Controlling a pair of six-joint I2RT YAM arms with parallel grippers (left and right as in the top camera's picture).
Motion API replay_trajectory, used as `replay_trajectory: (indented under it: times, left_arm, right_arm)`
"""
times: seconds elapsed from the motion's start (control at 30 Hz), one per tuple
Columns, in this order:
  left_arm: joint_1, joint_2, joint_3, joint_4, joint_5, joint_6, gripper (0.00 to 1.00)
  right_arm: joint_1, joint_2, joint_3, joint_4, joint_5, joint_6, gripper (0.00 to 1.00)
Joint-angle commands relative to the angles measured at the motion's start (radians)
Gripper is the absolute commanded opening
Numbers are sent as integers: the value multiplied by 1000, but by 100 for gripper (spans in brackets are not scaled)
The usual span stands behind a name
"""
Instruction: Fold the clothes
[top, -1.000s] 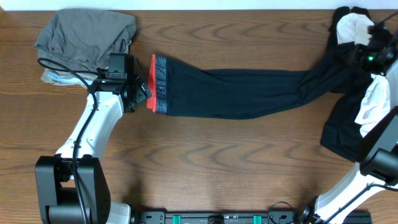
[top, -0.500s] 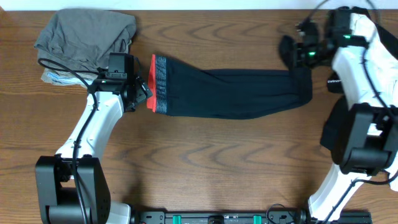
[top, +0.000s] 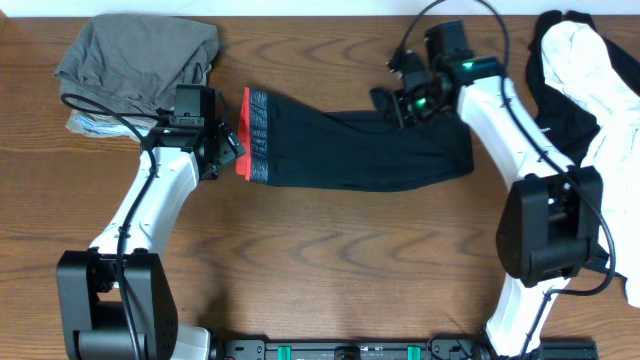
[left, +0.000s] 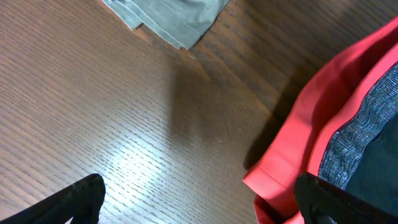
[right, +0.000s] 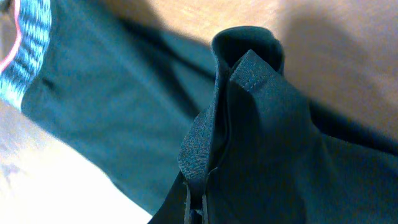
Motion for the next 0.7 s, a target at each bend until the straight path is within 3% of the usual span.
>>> replay_trajectory:
  times: [0.0,0.17,0.43,0.47,0.5,0.57,0.67]
  left_arm:
    - [2,-9,18,-2,-2,6,98]
    - [2,-9,18,-2,-2,6,98]
    - [2,-9,18,0,-2,6,98]
    - [2,-9,18,2,-2,6,98]
    - [2,-9,18,5,-2,6,98]
    - [2,-9,18,12,-2,6,98]
    - [2,-9,18,24,-2,6,98]
  right_arm:
    - [39,-8,11,-29,39,48,1]
    - [83,-8,10,-64,47,69,1]
    - [171,-8,-16,-60,210,228,4]
    - [186,-8,-24,-57,218,244,17]
    - [200,-8,-30,-56,221,246,43]
    - [227,-8,-39,-59,226,246,78]
    - [262,-8,-40,-66,227,246,87]
